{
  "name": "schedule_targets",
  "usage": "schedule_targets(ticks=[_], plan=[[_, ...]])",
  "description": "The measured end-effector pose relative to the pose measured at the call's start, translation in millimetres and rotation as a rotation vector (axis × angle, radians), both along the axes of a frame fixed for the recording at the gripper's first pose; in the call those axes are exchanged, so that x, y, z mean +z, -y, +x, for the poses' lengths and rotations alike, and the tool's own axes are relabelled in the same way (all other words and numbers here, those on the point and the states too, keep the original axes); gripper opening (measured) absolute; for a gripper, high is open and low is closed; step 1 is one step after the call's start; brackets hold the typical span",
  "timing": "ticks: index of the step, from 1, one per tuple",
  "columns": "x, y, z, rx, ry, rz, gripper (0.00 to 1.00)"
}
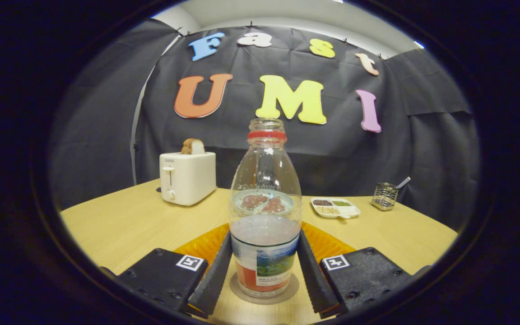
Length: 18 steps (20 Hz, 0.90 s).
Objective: Take the bottle from table, then pour the juice into the cup, finally place the bottle on the coaster
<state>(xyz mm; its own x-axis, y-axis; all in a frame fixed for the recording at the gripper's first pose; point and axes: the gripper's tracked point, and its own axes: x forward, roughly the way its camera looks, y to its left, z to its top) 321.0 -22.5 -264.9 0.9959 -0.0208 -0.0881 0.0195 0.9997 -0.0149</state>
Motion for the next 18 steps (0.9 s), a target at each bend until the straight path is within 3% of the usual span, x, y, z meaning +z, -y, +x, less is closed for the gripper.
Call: schedule_targets(ticks=[11, 18], plan=[[5.4, 0.4, -11.5, -0.001, -0.003, -0.001, 0.96], [51.9, 11.4, -30.2, -0.002, 0.023, 0.03, 0.99]])
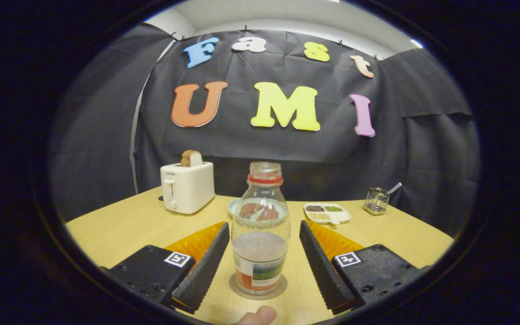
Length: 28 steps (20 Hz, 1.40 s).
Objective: Take the bottle from table, then pour the juice into the cup, finally place the bottle on the coaster
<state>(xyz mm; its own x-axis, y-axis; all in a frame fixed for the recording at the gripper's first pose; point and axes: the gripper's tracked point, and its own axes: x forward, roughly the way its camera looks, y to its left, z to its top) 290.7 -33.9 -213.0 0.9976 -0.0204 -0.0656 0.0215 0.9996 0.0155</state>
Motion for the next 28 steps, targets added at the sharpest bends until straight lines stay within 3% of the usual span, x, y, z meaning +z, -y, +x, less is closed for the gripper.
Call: schedule_targets(ticks=[6, 14, 21, 28], plan=[[59.2, 3.0, -37.0, 0.029, 0.022, 0.011, 1.0], [134.9, 22.4, -124.1, 0.033, 0.05, 0.041, 1.0], [158.8, 28.9, -189.0, 0.021, 0.04, 0.029, 1.0], [169.0, 13.6, -226.2, 0.015, 0.075, 0.028, 1.0]])
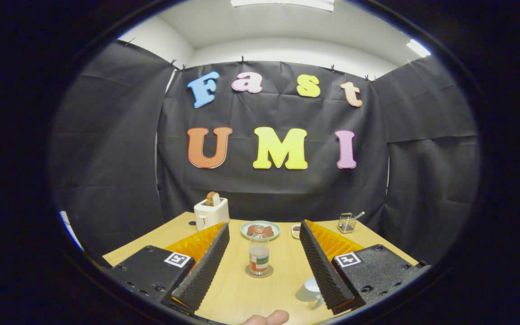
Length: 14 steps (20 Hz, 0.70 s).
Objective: Take the bottle from table, then pour the juice into the cup, finally place the bottle on the coaster
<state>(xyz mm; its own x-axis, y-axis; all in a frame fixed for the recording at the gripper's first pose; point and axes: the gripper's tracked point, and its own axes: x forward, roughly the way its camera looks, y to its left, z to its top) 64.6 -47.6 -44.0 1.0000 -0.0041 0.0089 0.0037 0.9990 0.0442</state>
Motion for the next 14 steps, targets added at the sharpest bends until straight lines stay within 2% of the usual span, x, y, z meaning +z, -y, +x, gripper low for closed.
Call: schedule_targets(ticks=[5, 14], plan=[[23.2, -9.5, -21.7, 0.015, 0.05, 0.061, 1.0], [30.3, -14.0, -52.4, 0.0, 0.068, 0.055, 1.0]])
